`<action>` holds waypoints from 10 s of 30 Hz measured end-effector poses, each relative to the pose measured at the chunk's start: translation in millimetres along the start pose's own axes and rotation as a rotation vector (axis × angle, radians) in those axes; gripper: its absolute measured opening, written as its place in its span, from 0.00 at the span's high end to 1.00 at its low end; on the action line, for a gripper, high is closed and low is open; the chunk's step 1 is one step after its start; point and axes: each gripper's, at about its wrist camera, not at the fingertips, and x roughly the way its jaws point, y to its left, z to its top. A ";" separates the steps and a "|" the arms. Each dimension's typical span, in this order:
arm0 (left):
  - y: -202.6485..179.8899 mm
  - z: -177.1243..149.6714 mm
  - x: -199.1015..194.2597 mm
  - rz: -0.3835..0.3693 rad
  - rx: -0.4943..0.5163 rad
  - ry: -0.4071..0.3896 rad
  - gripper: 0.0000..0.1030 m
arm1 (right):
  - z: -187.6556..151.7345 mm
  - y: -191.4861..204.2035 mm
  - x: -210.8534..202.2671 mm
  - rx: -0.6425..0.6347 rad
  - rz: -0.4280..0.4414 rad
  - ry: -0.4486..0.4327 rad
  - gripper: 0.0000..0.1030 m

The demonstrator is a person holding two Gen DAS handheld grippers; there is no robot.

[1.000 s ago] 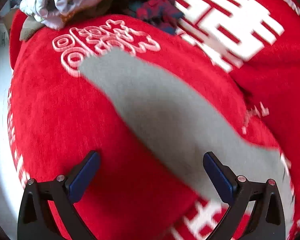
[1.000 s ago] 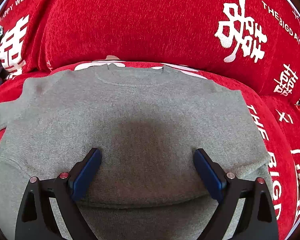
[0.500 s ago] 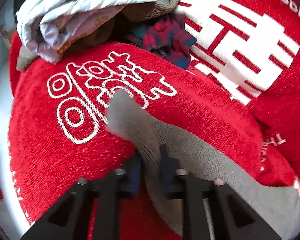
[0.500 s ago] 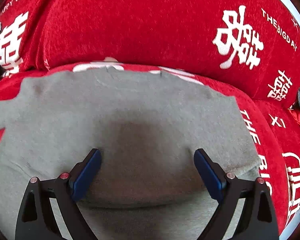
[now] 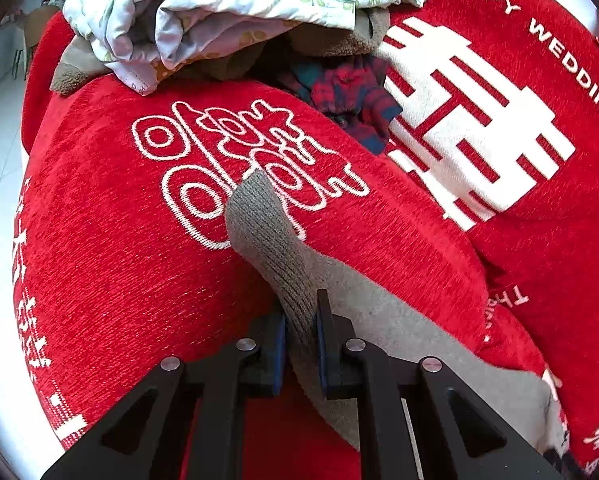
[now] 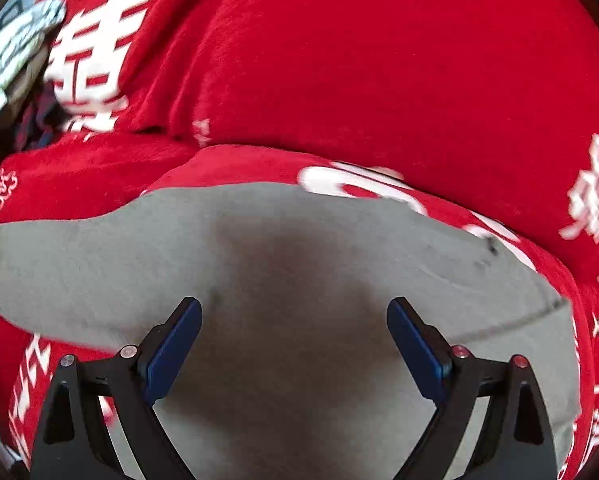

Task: Fold small clothes

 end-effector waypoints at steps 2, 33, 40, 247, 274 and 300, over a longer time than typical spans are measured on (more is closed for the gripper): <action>3.9 -1.2 -3.7 -0.011 -0.004 0.002 0.86 | 6.3 22.2 14.3 -0.036 0.005 0.034 0.08; -162.8 -77.6 -32.9 0.004 0.339 0.059 0.87 | -97.1 -136.6 -45.0 0.116 -0.104 -0.025 0.09; -214.9 -119.0 -30.7 0.003 0.435 0.108 0.87 | -108.2 -175.3 -37.6 0.229 -0.067 -0.012 0.09; -275.9 -330.2 -104.0 -0.262 0.851 0.082 0.01 | -190.2 -205.2 -96.7 0.299 -0.114 -0.051 0.09; -172.6 -377.3 -165.6 -0.347 1.023 0.067 0.00 | -295.5 -161.0 -159.4 -0.073 0.067 -0.150 0.08; -106.6 -360.8 -140.3 -0.311 0.869 0.270 0.07 | -363.5 -201.4 -178.9 0.126 0.032 0.019 0.14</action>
